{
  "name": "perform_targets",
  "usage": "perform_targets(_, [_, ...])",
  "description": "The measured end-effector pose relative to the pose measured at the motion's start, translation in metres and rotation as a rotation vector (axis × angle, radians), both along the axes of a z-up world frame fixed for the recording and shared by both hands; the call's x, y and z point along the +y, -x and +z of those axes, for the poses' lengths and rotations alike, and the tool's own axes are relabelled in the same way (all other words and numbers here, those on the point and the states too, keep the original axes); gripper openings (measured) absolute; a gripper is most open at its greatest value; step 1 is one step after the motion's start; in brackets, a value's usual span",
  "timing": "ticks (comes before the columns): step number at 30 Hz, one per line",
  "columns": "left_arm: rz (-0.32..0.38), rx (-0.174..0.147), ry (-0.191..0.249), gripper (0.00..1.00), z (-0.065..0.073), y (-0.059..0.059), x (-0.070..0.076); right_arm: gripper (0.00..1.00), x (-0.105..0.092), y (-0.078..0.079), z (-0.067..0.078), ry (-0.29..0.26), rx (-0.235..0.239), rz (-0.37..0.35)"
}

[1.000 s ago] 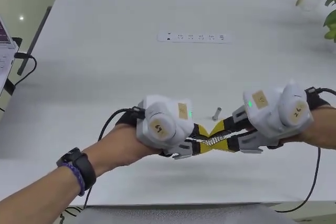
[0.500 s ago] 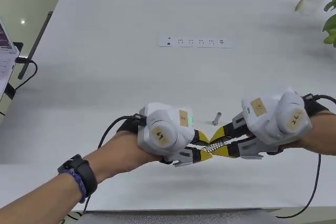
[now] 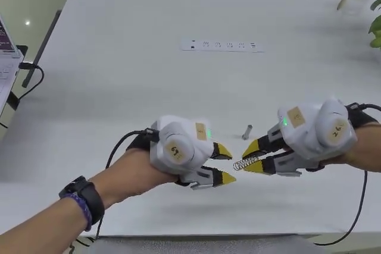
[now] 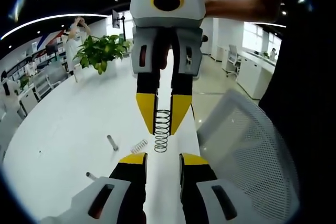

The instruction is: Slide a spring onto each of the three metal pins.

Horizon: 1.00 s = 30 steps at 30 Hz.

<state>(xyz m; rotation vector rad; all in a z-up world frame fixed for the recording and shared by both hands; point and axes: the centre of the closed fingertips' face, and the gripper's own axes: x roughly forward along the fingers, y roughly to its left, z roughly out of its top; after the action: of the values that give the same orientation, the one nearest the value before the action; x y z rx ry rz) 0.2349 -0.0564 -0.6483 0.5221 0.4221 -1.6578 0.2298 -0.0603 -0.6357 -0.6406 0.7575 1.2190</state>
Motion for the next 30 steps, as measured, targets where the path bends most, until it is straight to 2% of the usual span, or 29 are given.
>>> perform_targets(6, [0.049, 0.020, 0.000, 0.20, -0.002, -0.006, 0.012, 0.08, -0.006, -0.003, -0.004, 0.019, 0.003, -0.010])
perform_targets(14, [0.141, 0.044, 0.000, 0.24, -0.007, -0.019, 0.034, 0.08, -0.013, -0.009, -0.008, 0.041, 0.005, -0.021])
perform_targets(30, [0.309, 0.065, -0.015, 0.37, -0.020, -0.041, 0.081, 0.08, -0.023, -0.026, -0.020, 0.087, 0.017, -0.048])
